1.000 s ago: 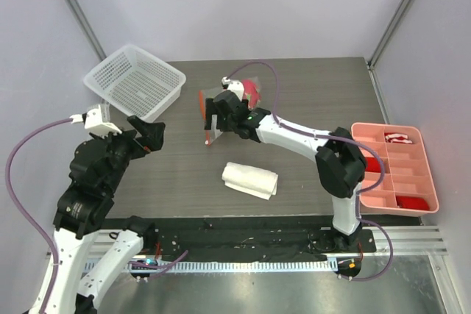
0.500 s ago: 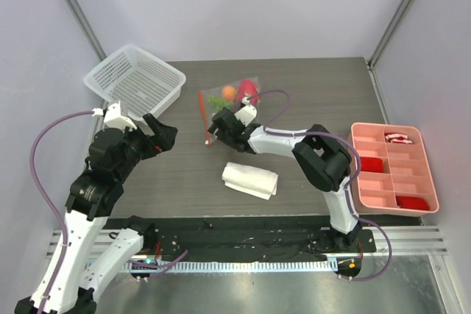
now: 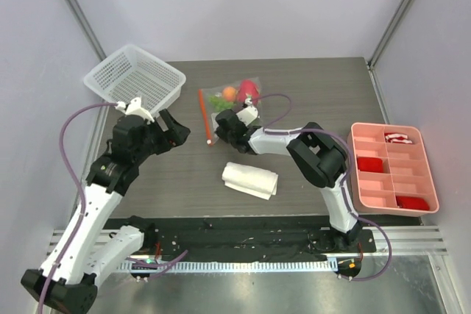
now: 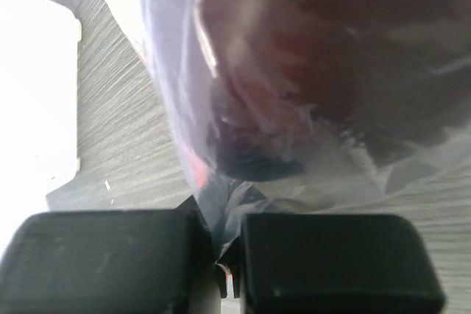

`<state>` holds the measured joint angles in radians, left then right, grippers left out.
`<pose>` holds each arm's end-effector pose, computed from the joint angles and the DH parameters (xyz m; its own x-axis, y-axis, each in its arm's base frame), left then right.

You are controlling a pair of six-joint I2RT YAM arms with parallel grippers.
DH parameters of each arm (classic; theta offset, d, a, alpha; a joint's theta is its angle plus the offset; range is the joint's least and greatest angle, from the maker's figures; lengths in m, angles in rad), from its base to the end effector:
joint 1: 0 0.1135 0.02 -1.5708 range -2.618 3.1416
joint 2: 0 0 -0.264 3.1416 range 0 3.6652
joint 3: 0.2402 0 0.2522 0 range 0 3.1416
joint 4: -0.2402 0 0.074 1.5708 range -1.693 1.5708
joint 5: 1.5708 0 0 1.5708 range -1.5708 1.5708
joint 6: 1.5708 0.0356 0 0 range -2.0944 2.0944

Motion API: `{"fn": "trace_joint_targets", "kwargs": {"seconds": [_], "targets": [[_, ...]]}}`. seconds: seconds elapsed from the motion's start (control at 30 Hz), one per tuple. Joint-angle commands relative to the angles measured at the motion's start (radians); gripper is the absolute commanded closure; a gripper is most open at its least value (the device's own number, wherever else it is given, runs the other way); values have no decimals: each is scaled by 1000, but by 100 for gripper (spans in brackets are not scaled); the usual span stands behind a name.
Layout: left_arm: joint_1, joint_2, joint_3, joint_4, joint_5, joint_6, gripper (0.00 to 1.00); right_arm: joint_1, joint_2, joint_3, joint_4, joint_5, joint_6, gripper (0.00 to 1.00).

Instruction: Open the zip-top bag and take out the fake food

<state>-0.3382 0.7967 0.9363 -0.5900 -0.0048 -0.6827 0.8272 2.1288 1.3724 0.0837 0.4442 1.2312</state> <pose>0.1589 -0.0557 0.3481 -0.5254 -0.4840 -0.6998 -0.0048 0.8242 -0.5663 0.3241 0.3298 0.1468 -0.5526 0.6568 -0.5130 0.2521 0.7184 0.6483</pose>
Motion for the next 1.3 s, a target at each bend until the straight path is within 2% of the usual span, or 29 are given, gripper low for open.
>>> {"fn": "trace_joint_targets", "kwargs": {"seconds": [0.0, 0.17, 0.23, 0.37, 0.5, 0.6, 0.77, 0.8, 1.03, 1.2, 1.27], "targets": [[5, 48, -68, 186, 126, -77, 21, -66, -188, -96, 89, -180, -27, 99], [16, 191, -146, 401, 258, -202, 26, -184, -273, -208, 175, -429, -39, 99], [21, 248, -201, 586, 368, -251, 32, -201, -294, -213, 179, -510, -52, 99], [22, 433, -257, 885, 463, -363, 32, -230, -322, -242, 206, -564, -9, 99], [25, 597, -263, 1106, 542, -461, 26, -234, -319, -225, 195, -590, 16, 99], [25, 709, -283, 1324, 569, -508, 33, -234, -313, -226, 218, -608, 50, 99], [30, 814, -281, 1407, 574, -544, 51, -235, -288, -230, 252, -636, 91, 99], [30, 819, -284, 1405, 566, -548, 52, -237, -288, -230, 254, -633, 91, 99], [31, 780, -306, 1307, 520, -503, 52, -237, -299, -223, 241, -619, 93, 99], [31, 753, -352, 1308, 477, -514, 38, -238, -296, -230, 249, -624, 108, 99], [31, 757, -373, 1344, 476, -523, 37, -237, -297, -234, 258, -627, 123, 99]]}}
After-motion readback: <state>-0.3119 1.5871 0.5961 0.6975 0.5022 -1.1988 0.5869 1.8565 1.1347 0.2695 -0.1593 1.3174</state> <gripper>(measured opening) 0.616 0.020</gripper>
